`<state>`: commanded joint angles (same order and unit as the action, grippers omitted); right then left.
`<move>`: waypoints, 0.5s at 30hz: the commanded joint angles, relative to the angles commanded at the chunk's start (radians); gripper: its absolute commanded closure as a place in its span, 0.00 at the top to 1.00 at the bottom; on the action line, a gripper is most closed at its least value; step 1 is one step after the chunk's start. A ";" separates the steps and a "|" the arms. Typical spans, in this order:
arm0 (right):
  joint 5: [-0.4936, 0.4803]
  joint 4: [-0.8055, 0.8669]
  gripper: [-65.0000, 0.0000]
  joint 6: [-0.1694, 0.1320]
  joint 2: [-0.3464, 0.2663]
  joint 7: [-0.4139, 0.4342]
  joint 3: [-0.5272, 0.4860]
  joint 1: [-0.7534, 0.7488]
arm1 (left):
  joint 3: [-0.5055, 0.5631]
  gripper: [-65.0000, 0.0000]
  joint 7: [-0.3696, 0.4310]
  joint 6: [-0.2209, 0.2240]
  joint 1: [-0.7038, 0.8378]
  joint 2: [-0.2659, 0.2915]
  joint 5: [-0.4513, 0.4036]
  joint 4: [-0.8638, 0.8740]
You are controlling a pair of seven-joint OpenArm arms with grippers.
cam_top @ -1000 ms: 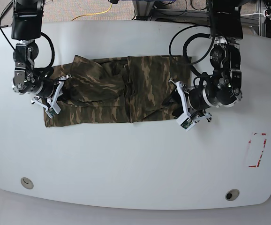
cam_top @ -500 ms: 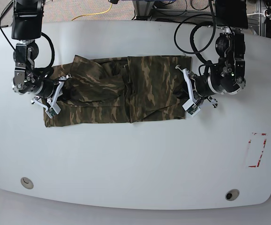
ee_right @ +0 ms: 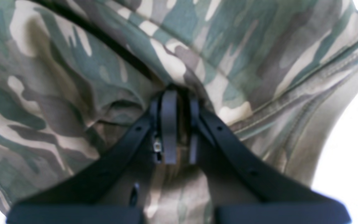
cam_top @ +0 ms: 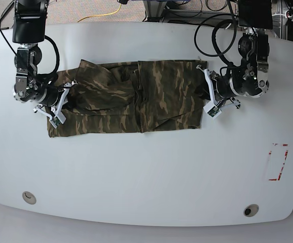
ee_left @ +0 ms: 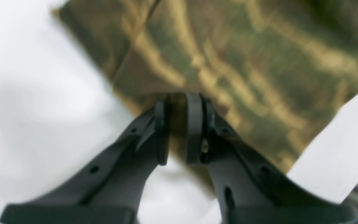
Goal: Layout the t-shirt on the table in an organized manner, then fold the t-shirt properly
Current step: 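Hold the folded end with the left gripper while the right gripper regrasps its end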
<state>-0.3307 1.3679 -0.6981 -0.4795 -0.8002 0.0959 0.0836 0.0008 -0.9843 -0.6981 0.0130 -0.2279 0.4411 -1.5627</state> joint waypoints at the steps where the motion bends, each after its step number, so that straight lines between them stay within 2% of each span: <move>1: -0.002 0.008 0.10 0.000 0.000 0.000 0.000 0.000 | 0.000 0.11 0.000 0.000 0.000 0.000 0.000 0.008; 4: -0.003 0.072 0.26 0.000 0.002 -0.011 0.000 -0.002 | 0.000 0.11 0.021 0.000 -0.002 -0.002 0.000 0.046; 7: -0.003 0.147 0.52 0.000 0.020 -0.068 0.005 0.003 | 0.002 0.11 0.043 0.000 -0.002 -0.012 0.000 0.078; 10: -0.003 0.233 0.71 0.000 0.046 -0.110 0.052 0.003 | 0.003 0.11 0.048 0.000 -0.002 -0.018 0.000 0.107; 15: -0.003 0.328 0.90 0.000 0.103 -0.198 0.150 0.012 | 0.003 0.11 0.049 0.000 -0.002 -0.018 0.000 0.123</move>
<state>-0.3337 1.6962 -0.6981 -0.3767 -0.9981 0.2463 0.0959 0.0038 -0.9352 -0.6981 0.0115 -0.2463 0.4411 -1.4400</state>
